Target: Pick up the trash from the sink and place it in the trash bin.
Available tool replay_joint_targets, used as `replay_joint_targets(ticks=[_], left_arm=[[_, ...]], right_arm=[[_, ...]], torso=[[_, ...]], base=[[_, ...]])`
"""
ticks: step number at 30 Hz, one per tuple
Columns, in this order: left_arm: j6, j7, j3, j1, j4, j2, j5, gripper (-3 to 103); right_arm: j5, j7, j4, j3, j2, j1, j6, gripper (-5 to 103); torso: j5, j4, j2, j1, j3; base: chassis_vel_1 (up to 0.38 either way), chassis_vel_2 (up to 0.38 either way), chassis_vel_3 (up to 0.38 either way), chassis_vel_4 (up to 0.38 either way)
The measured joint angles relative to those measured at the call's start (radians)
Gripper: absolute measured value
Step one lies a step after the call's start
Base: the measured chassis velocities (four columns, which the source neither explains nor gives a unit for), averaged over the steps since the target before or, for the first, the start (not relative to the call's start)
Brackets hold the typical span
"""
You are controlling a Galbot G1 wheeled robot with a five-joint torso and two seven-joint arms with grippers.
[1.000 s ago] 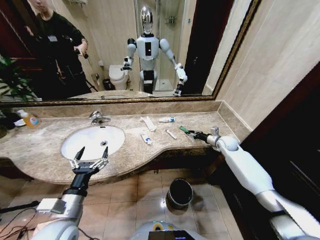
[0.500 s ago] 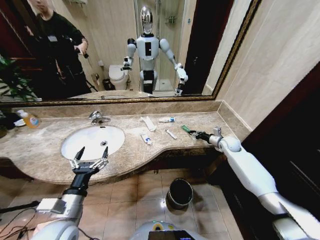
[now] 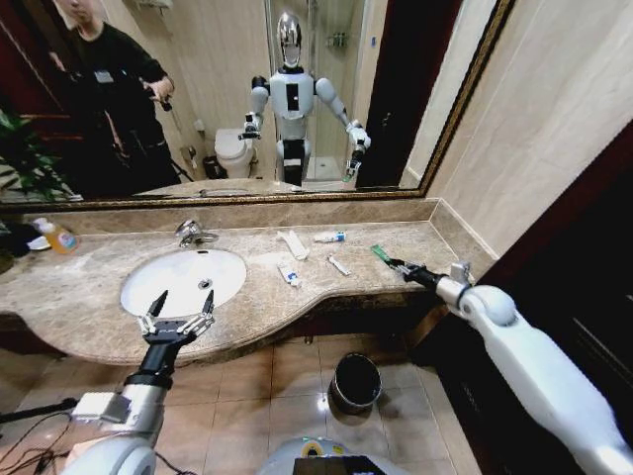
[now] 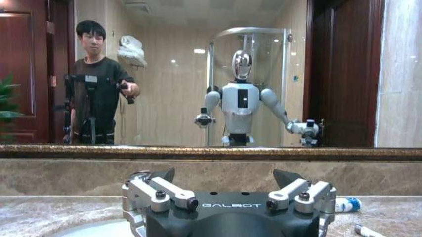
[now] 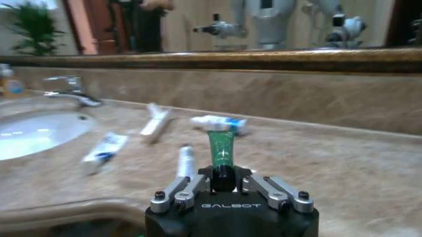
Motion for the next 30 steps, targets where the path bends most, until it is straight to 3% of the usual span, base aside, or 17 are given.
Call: replay_joint_targets(ticks=[7, 9, 18, 30], left_arm=[[0.0, 0.0, 0.0, 0.0, 0.0, 0.0, 0.0, 100], [0.0, 0.0, 0.0, 0.0, 0.0, 0.0, 0.0, 100], [0.0, 0.0, 0.0, 0.0, 0.0, 0.0, 0.0, 100], [0.0, 0.0, 0.0, 0.0, 0.0, 0.0, 0.0, 100]], right_arm=[[-0.048, -0.06, 0.165, 0.132, 0.102, -0.284, 0.035, 19], [-0.135, -0.105, 0.163, 0.157, 0.19, -0.38, 0.096, 19], [-0.303, -0.12, 0.016, 0.103, 0.313, -0.416, 0.204, 19], [-0.39, -0.13, -0.208, 0.066, 0.373, -0.354, 0.279, 19]], torso=[[0.0003, 0.0, 0.0, 0.0, 0.0], [0.0004, 0.0, 0.0, 0.0, 0.0], [0.0003, 0.0001, 0.0, 0.0, 0.0], [0.0004, 0.0001, 0.0, 0.0, 0.0]], base=[[0.0, 0.0, 0.0, 0.0], [0.0, 0.0, 0.0, 0.0], [0.0, 0.0, 0.0, 0.0], [0.0, 0.0, 0.0, 0.0]])
